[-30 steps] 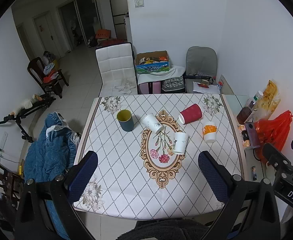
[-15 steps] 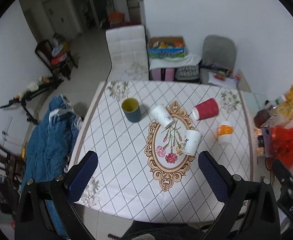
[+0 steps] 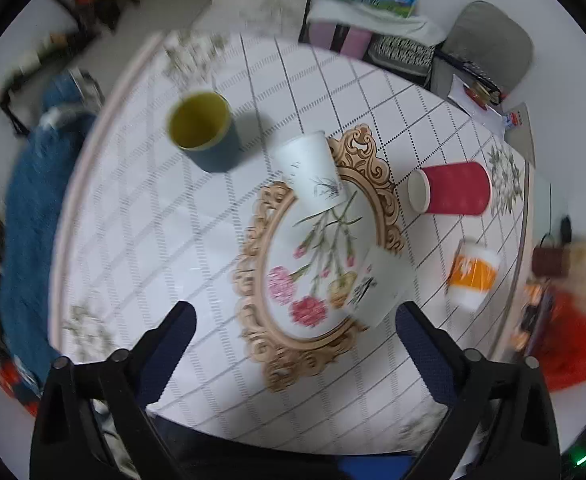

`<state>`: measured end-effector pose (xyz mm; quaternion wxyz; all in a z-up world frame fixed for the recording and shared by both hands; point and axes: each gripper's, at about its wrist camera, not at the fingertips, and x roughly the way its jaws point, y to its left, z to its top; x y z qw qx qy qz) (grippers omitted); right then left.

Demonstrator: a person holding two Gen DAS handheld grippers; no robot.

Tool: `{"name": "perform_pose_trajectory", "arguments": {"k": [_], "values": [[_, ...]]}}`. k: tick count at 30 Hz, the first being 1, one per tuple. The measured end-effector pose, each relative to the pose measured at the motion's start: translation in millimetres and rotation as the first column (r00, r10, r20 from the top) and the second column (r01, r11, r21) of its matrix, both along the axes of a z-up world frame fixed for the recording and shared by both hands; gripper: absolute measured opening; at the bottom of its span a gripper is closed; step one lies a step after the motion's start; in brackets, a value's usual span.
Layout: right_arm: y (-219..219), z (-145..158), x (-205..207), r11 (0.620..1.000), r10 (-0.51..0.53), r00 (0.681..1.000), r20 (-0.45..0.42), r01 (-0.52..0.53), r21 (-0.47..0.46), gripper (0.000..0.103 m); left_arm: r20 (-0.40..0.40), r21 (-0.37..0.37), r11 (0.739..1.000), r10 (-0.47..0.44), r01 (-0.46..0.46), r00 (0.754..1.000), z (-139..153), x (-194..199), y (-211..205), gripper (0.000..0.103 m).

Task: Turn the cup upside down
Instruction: 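Reach the left gripper to the upright white bird-print paper cup and grasp it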

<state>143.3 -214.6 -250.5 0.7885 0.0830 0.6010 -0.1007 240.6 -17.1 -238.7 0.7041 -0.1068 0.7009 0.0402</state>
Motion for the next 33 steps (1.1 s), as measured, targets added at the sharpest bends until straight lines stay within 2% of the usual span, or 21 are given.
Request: {"name": "perform_pose_trajectory", "arguments": {"k": [4, 8, 14, 25, 31, 32, 33], "values": [[-6, -36, 18, 0.999, -0.046, 0.997, -0.069, 0.045, -0.016, 0.103, -0.078, -0.043, 0.998, 0.045, -0.048, 0.996, -39, 43, 0, 0.091], [-9, -66, 37, 0.996, -0.086, 0.988, -0.127, 0.083, -0.034, 0.103, -0.126, -0.054, 0.996, 0.069, -0.076, 0.99, -70, 77, 0, 0.091], [-5, -87, 61, 0.993, -0.108, 0.98, -0.168, 0.096, -0.073, 0.103, -0.191, -0.046, 0.997, 0.05, -0.06, 0.98, -106, 115, -6, 0.091], [6, -106, 80, 0.991, -0.105, 0.969, -0.221, 0.083, -0.106, 0.103, -0.263, -0.033, 0.999, -0.003, -0.006, 0.965, -151, 141, -14, 0.091], [3, -113, 79, 0.99, -0.117, 0.964, -0.24, 0.092, -0.11, 0.103, -0.267, -0.02, 1.0, -0.028, 0.023, 0.963, -163, 143, -14, 0.091], [3, -113, 79, 0.989, -0.118, 0.963, -0.241, 0.093, -0.111, 0.103, -0.267, -0.017, 1.0, -0.03, 0.026, 0.963, -165, 142, -14, 0.09], [3, -113, 78, 0.99, -0.118, 0.963, -0.241, 0.093, -0.11, 0.103, -0.267, -0.014, 0.999, -0.033, 0.031, 0.963, -166, 142, -13, 0.079]]}}
